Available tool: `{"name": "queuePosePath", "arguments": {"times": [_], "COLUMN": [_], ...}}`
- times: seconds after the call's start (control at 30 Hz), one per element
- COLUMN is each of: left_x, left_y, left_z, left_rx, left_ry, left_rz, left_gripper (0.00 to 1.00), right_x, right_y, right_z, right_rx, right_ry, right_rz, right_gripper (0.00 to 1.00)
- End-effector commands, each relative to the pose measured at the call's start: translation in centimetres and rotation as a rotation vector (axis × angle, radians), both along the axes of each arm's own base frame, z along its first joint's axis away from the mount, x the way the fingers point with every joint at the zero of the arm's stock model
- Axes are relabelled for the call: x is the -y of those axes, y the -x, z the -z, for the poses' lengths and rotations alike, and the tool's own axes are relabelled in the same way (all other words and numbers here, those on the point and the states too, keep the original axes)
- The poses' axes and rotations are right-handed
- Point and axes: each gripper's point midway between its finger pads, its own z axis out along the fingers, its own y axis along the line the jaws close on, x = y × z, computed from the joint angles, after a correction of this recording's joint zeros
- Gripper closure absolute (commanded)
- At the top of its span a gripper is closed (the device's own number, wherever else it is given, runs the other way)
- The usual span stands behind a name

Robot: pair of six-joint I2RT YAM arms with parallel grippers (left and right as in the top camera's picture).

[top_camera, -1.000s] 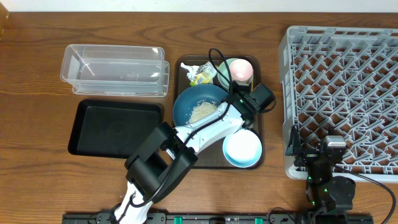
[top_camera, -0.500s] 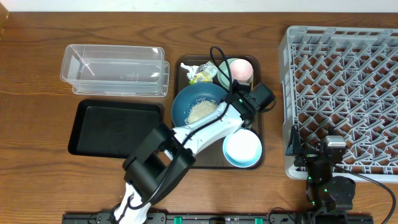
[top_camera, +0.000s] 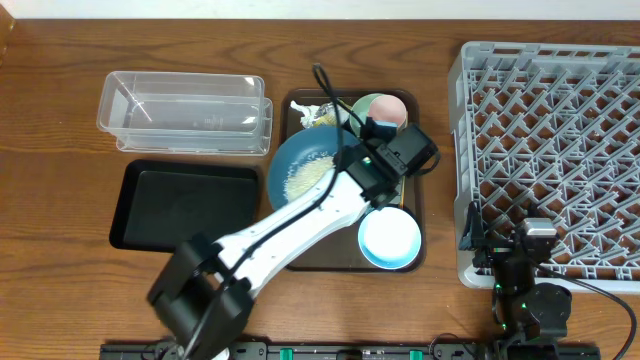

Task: Sort waste into correct bins and load items into the dishwasher rack
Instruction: 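Lift the blue bowl and carry it left over the black tray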

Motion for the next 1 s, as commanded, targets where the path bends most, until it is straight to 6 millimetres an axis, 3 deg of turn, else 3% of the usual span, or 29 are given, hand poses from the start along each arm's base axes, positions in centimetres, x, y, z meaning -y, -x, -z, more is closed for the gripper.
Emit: {"name": "queuePosePath", "arguments": {"times": [0.0, 0.37, 0.57, 0.97], "left_x": [-1.5, -5.2, -9.0, -11.4], "left_y": [0.3, 1.0, 0.4, -0.6], "left_z": [-2.4, -8.4, -9.2, -10.9], "left_rx": [0.029, 0.006, -0.061, -0.156], "left_ry": [0.006, 0.193, 0.257, 0.494], "left_rz": [-0.011, -0.043, -0.107, -0.081], "left_gripper": [0.94, 0.94, 0.94, 0.94], "right_x": [-0.1, -0.1, -0.1, -0.1], "right_y": [0.0, 0.0, 0.0, 0.0], "right_z": [0.0, 0.0, 0.0, 0.0], "right_rx": [0.0, 0.0, 0.0, 0.0], "right_ry": [0.013, 0.013, 0.013, 0.013], "right_rz": [-0.005, -0.005, -0.005, -0.005], "right_gripper": [0.01, 0.01, 0.01, 0.01]}}
